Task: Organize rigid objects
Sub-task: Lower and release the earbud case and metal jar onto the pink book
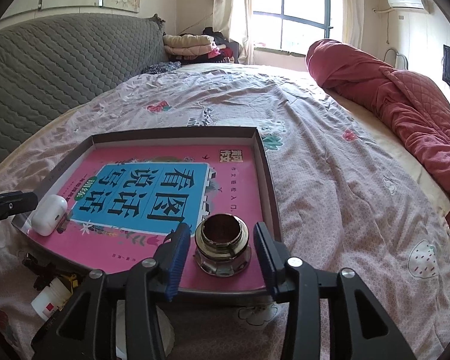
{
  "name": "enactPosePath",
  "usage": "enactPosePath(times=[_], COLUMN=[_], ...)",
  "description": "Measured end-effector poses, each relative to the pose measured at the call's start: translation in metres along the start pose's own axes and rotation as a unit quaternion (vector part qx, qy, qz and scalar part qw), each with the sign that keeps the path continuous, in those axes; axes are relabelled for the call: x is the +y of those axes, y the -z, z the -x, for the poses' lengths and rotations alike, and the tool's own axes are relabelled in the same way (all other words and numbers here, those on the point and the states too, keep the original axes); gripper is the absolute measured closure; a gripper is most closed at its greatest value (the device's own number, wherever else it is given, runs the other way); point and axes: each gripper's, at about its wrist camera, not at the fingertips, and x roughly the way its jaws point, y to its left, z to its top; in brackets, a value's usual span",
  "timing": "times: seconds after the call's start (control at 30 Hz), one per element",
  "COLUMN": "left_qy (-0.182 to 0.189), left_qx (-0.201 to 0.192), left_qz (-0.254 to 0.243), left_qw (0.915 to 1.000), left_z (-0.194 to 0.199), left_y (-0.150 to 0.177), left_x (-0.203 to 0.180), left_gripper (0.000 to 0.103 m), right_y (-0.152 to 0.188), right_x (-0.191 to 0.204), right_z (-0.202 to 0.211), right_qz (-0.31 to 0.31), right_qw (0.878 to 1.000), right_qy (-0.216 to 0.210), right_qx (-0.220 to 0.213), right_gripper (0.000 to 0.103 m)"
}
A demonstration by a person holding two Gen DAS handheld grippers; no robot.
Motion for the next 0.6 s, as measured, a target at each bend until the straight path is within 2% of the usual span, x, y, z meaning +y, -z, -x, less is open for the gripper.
enactPosePath(times=[0.33,0.6], left_qy=[0.002,0.002], left_qx=[-0.017,-0.027], left_qz=[0.005,0.007], left_qw=[0.9998,0.9996], left_z=[0.016,0.030], left_y=[-0.003,-0.002], left_x=[0.002,0.000], left_gripper=[0.038,0.036], right_y=[-0.003,-0.005], right_x=[-0.003,-0.003], right_z=[0.011,0.027], right_qz=[-0.004,-0.003], right_qw=[1.000,0.999], right_qy=[0.001,0.001], right_qx=[-0.024,-0.050], right_gripper=[0.053,0.053])
